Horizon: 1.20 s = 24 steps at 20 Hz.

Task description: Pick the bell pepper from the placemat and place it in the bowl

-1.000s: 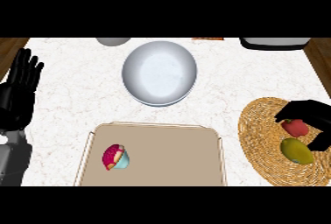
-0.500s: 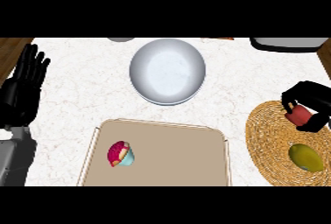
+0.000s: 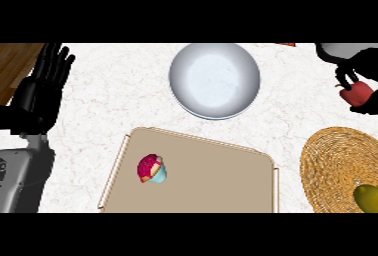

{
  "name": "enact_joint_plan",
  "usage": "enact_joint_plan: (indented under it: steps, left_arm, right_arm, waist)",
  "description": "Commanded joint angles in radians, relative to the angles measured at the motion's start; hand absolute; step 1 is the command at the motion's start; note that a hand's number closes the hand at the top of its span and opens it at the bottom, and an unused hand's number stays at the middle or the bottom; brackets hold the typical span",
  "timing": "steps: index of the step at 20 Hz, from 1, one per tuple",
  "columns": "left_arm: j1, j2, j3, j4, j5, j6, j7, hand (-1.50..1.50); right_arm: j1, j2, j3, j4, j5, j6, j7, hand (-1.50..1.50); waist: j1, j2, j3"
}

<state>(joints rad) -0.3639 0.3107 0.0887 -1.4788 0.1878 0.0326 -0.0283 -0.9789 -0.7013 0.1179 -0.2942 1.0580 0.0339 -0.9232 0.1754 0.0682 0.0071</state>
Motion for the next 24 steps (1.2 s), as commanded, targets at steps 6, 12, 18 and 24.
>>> enact_joint_plan:
  steps: [6,12,18,24]
  left_arm:
    - [-0.006,-0.021,-0.003,0.016,-0.007,0.019,-0.001,0.00]
    - [-0.021,0.013,0.014,0.032,-0.014,0.011,0.010,0.00]
    - [0.003,0.005,0.020,0.038,-0.008,0.012,0.001,0.00]
    - [0.022,0.022,0.027,0.056,-0.017,0.002,-0.007,0.00]
  right_arm:
    - [-0.157,-0.042,-0.100,0.072,-0.069,-0.012,-0.035,1.50]
    - [-0.290,-0.074,-0.156,0.089,-0.141,0.151,-0.181,1.50]
    - [-0.374,-0.039,-0.212,0.130,-0.225,0.318,-0.233,1.50]
    - [-0.443,0.012,-0.216,0.165,-0.262,0.458,-0.225,1.50]
  waist:
    - [-0.019,-0.002,0.001]
    - [-0.030,-0.015,-0.002]
    - [-0.047,-0.028,-0.005]
    - [-0.064,-0.035,-0.006]
